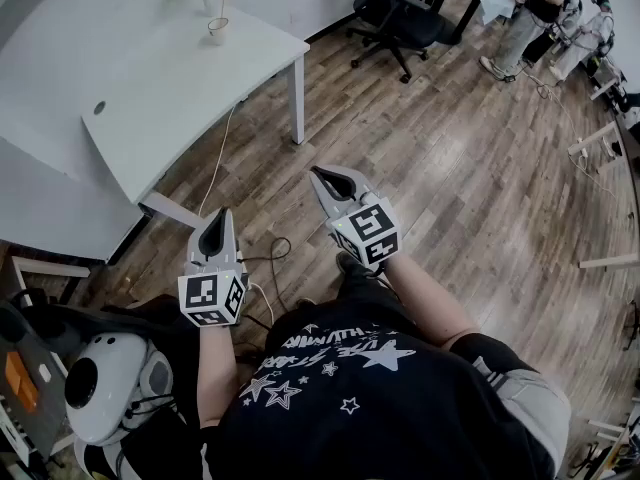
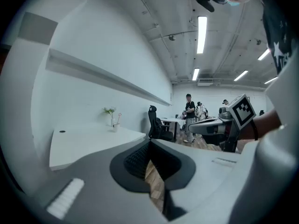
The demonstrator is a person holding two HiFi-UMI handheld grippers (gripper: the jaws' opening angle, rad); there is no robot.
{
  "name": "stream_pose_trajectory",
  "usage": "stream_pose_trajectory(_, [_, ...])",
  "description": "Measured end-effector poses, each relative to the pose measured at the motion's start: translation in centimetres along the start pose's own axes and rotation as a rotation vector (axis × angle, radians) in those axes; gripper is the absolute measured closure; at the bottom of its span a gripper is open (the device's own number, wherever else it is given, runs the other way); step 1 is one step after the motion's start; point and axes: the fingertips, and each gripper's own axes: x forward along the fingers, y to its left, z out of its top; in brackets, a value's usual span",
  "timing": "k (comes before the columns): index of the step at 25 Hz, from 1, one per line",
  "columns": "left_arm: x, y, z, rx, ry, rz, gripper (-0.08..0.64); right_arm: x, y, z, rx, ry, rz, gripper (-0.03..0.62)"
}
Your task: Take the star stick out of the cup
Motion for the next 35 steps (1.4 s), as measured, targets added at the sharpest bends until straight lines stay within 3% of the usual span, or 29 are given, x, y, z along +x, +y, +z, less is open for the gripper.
stream_pose_trajectory(15, [-2.6,0.5,-1.5,-0.009,0.024,0.016,0.56,0.4,1.4,-1.0,0.039,-0.023,0.024,0.577])
stream_pose_trajectory(19, [-2.1,1.1,-2.5,-0.048,0.042,0.018,0.56,0.4,1.6,-1.0,0.046,-0.041,0.032,0.577])
stream_pose_trajectory(23, [-1.2,1.0,-3.5,-0.098,0.072,0.018,0.56,0.6,0.2,-2.0,0.049,-0.004,0.01,0.575])
stream_pose_trajectory(29, [0.8,2.0,-4.0,-0.092,0.1,0.024,0.56,3.4,-3.2,-2.6,0.127,0.003,-0.034,0.575])
stream_pose_trajectory(35, [6.0,5.8,-4.0,-0.109,0.122,0.083,0.56,10.1,-6.7,-2.1,0.147,0.006,0.008,0.575])
